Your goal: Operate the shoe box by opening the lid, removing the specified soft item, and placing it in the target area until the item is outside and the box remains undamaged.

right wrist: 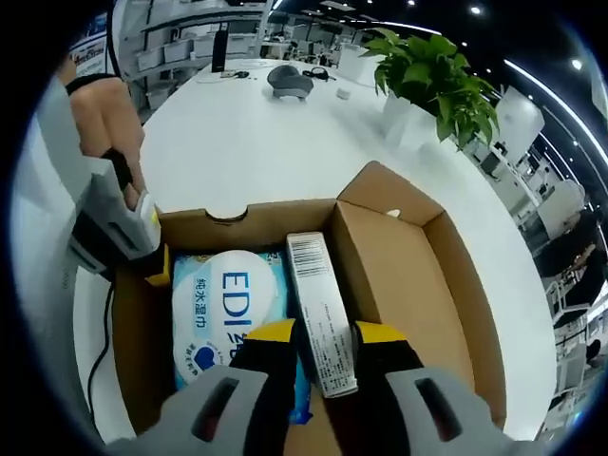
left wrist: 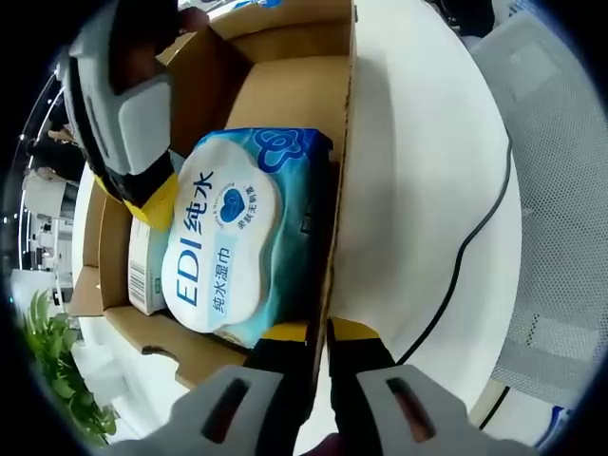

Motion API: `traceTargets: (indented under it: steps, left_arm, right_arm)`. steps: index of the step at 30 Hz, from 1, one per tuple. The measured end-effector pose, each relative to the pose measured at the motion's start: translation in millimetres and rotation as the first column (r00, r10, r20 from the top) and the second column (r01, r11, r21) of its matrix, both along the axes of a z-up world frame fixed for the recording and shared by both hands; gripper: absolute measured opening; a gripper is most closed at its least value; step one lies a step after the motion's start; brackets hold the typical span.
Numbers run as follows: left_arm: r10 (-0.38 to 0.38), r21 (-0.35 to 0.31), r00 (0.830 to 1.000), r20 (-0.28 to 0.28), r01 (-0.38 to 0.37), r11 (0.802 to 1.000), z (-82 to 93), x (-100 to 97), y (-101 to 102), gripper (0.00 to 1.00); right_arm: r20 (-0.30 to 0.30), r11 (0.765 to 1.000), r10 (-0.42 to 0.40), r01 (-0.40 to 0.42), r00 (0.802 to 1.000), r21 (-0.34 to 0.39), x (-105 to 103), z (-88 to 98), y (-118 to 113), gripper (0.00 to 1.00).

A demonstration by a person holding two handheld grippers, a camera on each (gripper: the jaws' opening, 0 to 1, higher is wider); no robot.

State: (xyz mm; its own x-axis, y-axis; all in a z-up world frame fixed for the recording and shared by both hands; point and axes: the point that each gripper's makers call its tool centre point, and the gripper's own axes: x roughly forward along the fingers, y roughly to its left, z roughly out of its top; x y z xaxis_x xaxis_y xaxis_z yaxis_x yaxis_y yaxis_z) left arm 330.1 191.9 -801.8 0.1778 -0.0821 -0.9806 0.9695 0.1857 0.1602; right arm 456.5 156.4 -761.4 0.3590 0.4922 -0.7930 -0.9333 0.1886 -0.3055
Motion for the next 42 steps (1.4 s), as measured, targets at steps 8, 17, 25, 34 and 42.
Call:
traceTargets:
  steps: [8, 17, 25, 34, 42]
  left_arm:
    - [0.004, 0.001, 1.0, -0.007, -0.004, 1.0, -0.1, 0.7, 0, 0.04]
    - [0.003, 0.003, 1.0, -0.007, -0.003, 1.0, -0.2, 0.0, 0, 0.04]
    - [0.004, 0.004, 1.0, -0.009, -0.004, 1.0, -0.7, -0.2, 0, 0.04]
    - [0.001, 0.005, 1.0, -0.012, -0.001, 1.0, -0.5, 0.3, 0, 0.04]
    - [0.0, 0.004, 1.0, -0.011, 0.0, 1.0, -1.0, 0.6, 1, 0.04]
  right_arm:
    - [-0.072, 0.999, -0.027, 0.029, 0.997, 0.031, 0, 1.2, 0, 0.17]
    - [-0.068, 1.0, -0.019, 0.019, 0.998, 0.006, 0, 0.3, -4, 0.16]
    - [-0.082, 0.998, -0.058, 0.057, 0.995, -0.012, 0, -0.3, -34, 0.16]
    - [-0.095, 0.992, -0.124, 0.124, 0.988, -0.009, -3, -0.1, -68, 0.16]
    - [-0.131, 0.978, -0.206, 0.209, 0.97, 0.013, -6, -1.6, -92, 0.16]
